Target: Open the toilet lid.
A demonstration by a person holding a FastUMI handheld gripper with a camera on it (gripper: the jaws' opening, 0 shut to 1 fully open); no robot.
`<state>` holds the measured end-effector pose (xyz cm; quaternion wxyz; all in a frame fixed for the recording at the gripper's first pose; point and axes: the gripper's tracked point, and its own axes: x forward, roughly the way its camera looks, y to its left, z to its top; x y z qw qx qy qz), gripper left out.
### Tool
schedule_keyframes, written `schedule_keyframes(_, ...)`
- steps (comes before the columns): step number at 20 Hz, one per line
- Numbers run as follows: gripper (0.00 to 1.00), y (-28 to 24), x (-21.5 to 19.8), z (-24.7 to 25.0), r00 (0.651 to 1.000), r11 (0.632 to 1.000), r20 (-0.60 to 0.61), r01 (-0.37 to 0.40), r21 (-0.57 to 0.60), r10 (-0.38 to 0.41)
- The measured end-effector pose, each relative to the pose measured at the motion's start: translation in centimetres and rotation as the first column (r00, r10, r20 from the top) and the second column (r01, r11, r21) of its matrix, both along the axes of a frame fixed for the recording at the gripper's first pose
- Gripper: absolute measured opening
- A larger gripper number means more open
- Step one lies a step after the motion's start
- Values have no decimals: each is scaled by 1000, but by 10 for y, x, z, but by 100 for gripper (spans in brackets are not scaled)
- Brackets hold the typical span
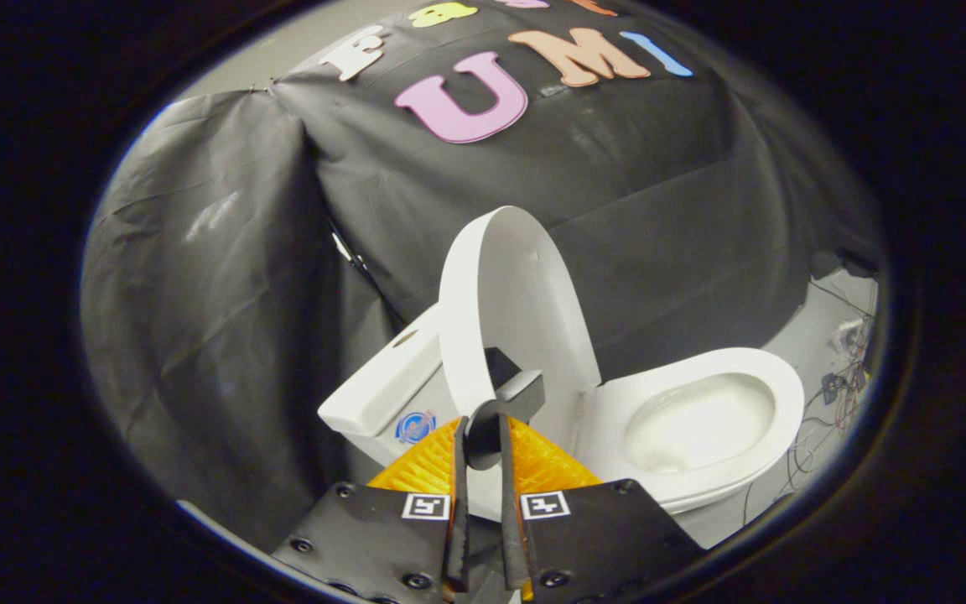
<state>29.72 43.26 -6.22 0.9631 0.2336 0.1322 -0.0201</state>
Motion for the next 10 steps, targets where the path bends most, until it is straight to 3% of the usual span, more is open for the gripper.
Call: schedule_keyframes(10, 17, 44, 18, -1, 997, 987, -47, -73, -140, 67)
